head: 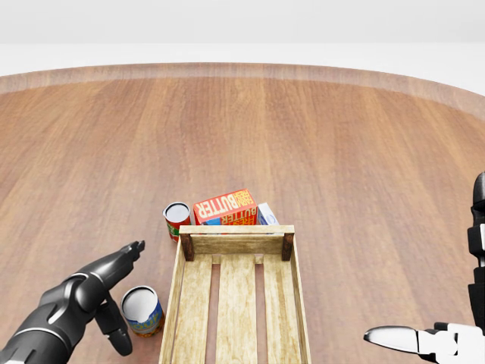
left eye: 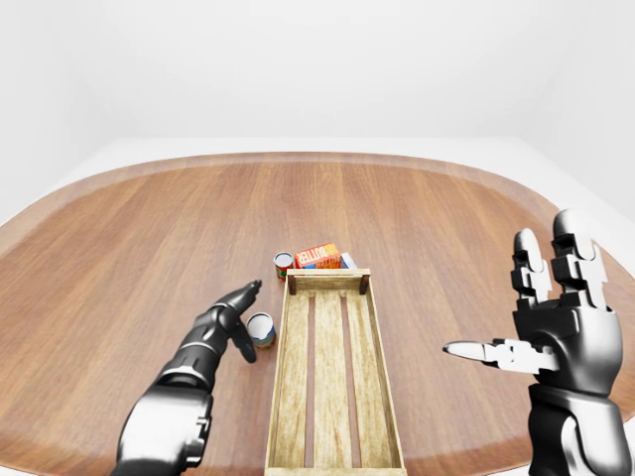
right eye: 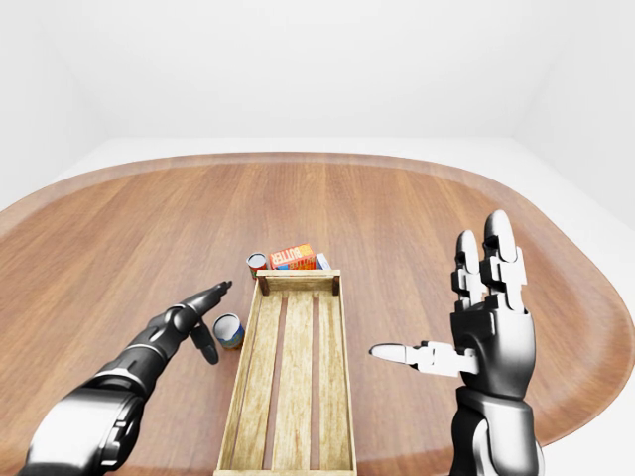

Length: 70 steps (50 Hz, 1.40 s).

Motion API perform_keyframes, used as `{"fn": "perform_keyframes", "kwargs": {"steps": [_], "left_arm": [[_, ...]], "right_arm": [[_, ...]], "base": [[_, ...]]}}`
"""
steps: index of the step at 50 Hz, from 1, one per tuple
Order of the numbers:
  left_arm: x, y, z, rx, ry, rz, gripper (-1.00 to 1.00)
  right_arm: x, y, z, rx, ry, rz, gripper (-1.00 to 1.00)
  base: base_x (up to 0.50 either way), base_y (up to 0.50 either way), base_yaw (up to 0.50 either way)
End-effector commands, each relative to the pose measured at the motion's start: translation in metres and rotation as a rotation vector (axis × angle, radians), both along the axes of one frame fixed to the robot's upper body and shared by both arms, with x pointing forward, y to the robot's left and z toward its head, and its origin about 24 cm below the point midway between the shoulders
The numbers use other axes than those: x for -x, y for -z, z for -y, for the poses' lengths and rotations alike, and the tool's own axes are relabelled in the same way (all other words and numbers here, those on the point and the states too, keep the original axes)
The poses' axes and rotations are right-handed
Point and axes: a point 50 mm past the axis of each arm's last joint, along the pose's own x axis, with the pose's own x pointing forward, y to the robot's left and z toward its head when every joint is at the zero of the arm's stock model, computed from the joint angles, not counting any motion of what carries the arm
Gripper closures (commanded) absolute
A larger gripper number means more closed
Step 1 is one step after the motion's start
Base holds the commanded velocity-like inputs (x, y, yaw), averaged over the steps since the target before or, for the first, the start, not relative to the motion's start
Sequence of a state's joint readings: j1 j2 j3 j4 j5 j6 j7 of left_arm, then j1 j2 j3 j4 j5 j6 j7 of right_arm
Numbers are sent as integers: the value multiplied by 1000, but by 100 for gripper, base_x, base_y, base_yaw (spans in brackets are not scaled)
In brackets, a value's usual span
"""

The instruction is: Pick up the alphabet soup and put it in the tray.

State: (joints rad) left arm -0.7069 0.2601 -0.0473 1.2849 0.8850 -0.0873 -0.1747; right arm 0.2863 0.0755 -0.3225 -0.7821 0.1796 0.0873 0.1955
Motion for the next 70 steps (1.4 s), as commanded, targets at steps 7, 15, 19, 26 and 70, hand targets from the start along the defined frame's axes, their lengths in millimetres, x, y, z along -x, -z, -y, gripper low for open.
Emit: {"fn": "perform_keyframes", "kwargs": {"steps": [7, 15, 19, 26, 70], "left_arm": [[3, 5, 5, 19, -1, -33, -100], [2, 4, 5, 22, 3, -39, -100], [1, 3, 6, 21, 6, -41, -100], [-1, 1, 7, 25, 9, -43, -100], [-2, -17, -44, 23, -132, 10, 100]], "right_arm": [[2, -1, 1, 0, 3, 6, -100], [2, -1, 1, 0, 2, 7, -100], [2, -2, 1, -2, 1, 11, -100], [1, -2, 1, -7, 0, 12, -100], [5, -4, 0, -7, 6, 23, -100]], "base": [[0, 0, 0], [0, 0, 0], [0, 0, 0], [0, 0, 0], [0, 0, 0]]}}
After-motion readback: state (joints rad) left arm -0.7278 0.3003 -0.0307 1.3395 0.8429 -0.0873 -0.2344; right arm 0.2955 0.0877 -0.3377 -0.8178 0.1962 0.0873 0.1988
